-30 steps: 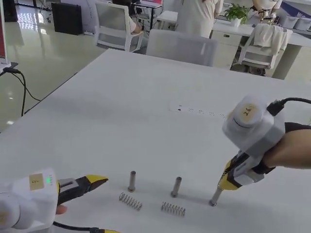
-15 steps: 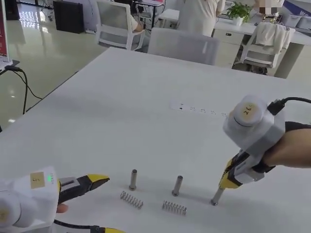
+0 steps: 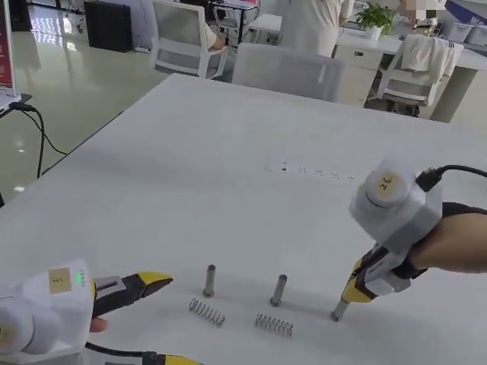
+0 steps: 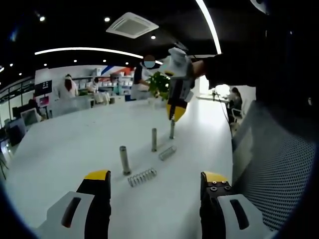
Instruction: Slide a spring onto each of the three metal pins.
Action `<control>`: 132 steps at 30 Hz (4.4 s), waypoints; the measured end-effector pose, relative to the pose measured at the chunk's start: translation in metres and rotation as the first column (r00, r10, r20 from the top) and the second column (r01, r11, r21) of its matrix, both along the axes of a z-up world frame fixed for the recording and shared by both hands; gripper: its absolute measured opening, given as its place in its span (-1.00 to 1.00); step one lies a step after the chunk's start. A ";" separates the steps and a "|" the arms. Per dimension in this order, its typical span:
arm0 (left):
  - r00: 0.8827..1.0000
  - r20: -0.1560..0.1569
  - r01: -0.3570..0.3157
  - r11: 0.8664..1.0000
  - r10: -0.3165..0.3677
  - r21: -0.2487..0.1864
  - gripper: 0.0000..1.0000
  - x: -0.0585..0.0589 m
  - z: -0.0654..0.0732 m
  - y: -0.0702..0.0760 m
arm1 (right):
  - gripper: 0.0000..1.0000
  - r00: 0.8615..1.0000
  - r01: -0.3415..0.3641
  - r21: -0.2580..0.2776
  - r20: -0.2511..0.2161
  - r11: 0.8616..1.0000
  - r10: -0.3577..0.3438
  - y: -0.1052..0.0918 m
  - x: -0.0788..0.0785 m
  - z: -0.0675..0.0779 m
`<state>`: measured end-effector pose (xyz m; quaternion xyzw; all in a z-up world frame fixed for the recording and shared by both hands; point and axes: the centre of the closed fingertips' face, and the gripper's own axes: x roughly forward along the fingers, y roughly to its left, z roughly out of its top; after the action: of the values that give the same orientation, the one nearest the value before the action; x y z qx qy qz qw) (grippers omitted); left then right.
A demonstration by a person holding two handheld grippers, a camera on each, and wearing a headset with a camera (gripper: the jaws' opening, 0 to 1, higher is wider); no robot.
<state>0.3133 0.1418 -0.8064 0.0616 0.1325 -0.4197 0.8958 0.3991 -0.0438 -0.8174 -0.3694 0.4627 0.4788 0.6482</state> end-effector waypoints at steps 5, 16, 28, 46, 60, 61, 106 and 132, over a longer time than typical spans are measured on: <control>1.000 0.000 0.002 1.000 -0.002 0.001 0.38 0.000 0.000 -0.001 | -0.83 1.000 0.004 0.000 -0.004 1.000 -0.004 0.001 0.000 -0.011; 1.000 0.001 0.001 1.000 -0.001 0.001 0.37 0.000 0.000 -0.001 | -0.82 1.000 0.001 -0.021 -0.009 1.000 -0.001 0.001 -0.002 -0.033; 1.000 0.002 0.001 1.000 -0.001 -0.001 0.36 0.000 0.001 -0.001 | -0.80 1.000 -0.007 -0.021 -0.003 1.000 0.007 0.001 -0.002 -0.037; 1.000 0.004 0.015 1.000 -0.015 0.003 0.36 0.000 0.002 -0.005 | -0.56 0.996 -0.059 0.023 0.062 0.998 0.058 0.021 -0.008 -0.008; 1.000 0.008 0.010 1.000 -0.010 0.001 0.35 0.001 0.004 -0.004 | -0.63 0.988 -0.156 0.049 0.018 0.987 0.155 0.059 -0.034 -0.010; 1.000 0.008 0.009 1.000 -0.009 0.001 0.35 0.001 0.004 -0.004 | -0.63 0.986 -0.165 0.046 0.016 0.985 0.164 0.061 -0.036 -0.012; 1.000 0.009 0.009 1.000 -0.009 -0.002 0.33 0.000 0.003 -0.002 | -0.84 0.982 -0.188 -0.023 -0.021 0.982 0.188 0.071 -0.047 -0.044; 0.984 -0.002 0.178 0.984 -0.178 0.021 -0.45 -0.009 0.013 -0.034 | -0.84 0.941 -0.331 0.038 -0.067 0.943 0.333 0.105 -0.088 0.007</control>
<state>0.3044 0.1079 -0.7936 0.0827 0.1308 -0.4968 0.8540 0.3109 0.0611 -0.8100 -0.4160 0.4105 0.6002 0.5461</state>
